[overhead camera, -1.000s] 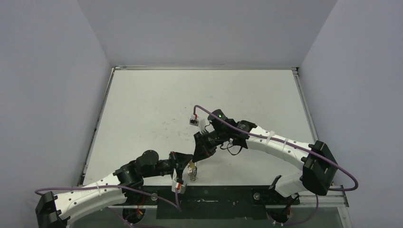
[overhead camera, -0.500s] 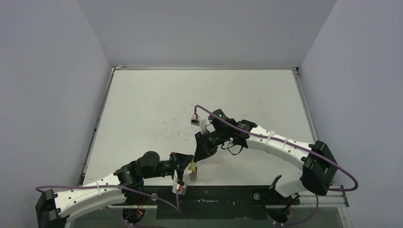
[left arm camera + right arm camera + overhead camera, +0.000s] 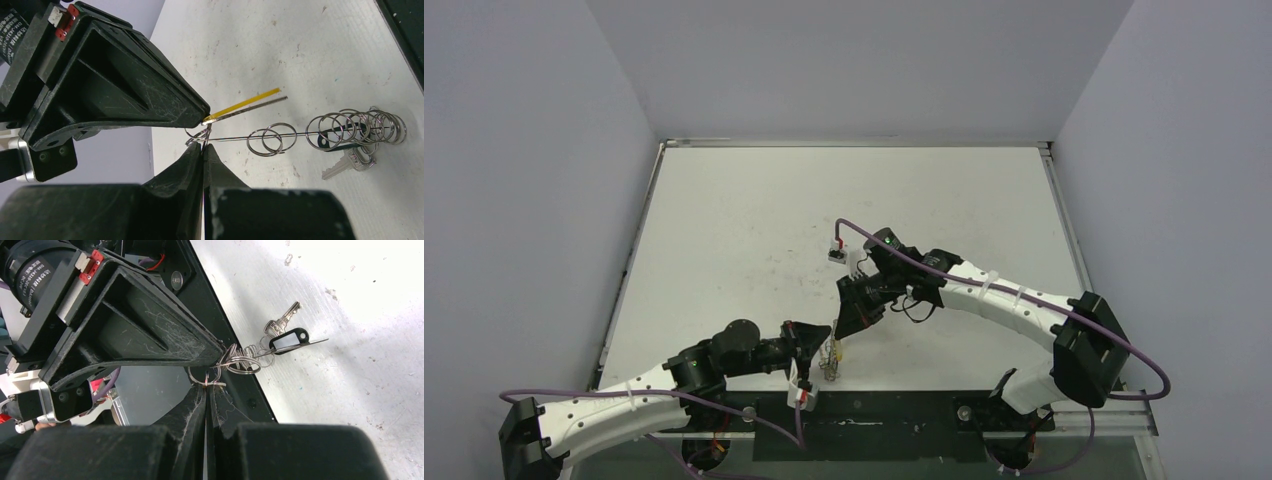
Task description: Put the keys on the keyring
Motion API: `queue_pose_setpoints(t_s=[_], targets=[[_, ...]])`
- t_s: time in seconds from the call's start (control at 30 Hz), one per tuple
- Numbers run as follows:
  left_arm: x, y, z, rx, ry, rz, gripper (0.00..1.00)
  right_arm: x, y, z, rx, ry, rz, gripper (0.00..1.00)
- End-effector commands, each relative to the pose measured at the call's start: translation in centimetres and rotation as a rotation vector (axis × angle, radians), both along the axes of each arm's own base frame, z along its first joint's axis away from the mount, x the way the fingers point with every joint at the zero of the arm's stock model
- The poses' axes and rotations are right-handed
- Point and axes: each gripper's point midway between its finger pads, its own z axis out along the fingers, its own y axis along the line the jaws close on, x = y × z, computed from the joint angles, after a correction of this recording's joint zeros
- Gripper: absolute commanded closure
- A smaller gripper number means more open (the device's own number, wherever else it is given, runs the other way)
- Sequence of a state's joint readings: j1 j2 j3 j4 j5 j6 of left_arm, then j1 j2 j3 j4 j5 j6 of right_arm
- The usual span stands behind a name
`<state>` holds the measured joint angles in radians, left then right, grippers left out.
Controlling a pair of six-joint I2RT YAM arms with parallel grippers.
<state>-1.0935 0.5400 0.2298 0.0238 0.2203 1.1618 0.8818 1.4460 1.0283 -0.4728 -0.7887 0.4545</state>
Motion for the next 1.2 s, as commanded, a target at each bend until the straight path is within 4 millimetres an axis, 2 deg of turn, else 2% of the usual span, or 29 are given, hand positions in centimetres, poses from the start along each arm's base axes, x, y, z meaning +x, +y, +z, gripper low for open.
queue_pose_setpoints(t_s=[0.0, 0.57, 0.87, 1.03, 1.17], targets=[[-0.1, -0.3, 0.7, -0.027, -0.009, -0.004, 1.00, -0.4, -0.7, -1.2, -0.037, 0.014, 0.013, 1.00], [-0.3, -0.3, 0.4, -0.029, 0.007, -0.004, 1.00, -0.4, -1.9, -1.7, -0.059, -0.027, 0.040, 1.00], [-0.4, -0.3, 0.4, -0.039, 0.021, 0.000, 1.00, -0.2, -1.9, -1.9, -0.044, -0.045, 0.062, 1.00], [-0.5, -0.2, 0.3, -0.038, 0.024, 0.002, 1.00, -0.4, -1.6, -0.8, -0.008, -0.052, 0.070, 1.00], [-0.5, -0.3, 0.4, -0.038, 0.015, 0.001, 1.00, -0.6, -1.3, 1.0, 0.042, -0.066, 0.080, 1.00]])
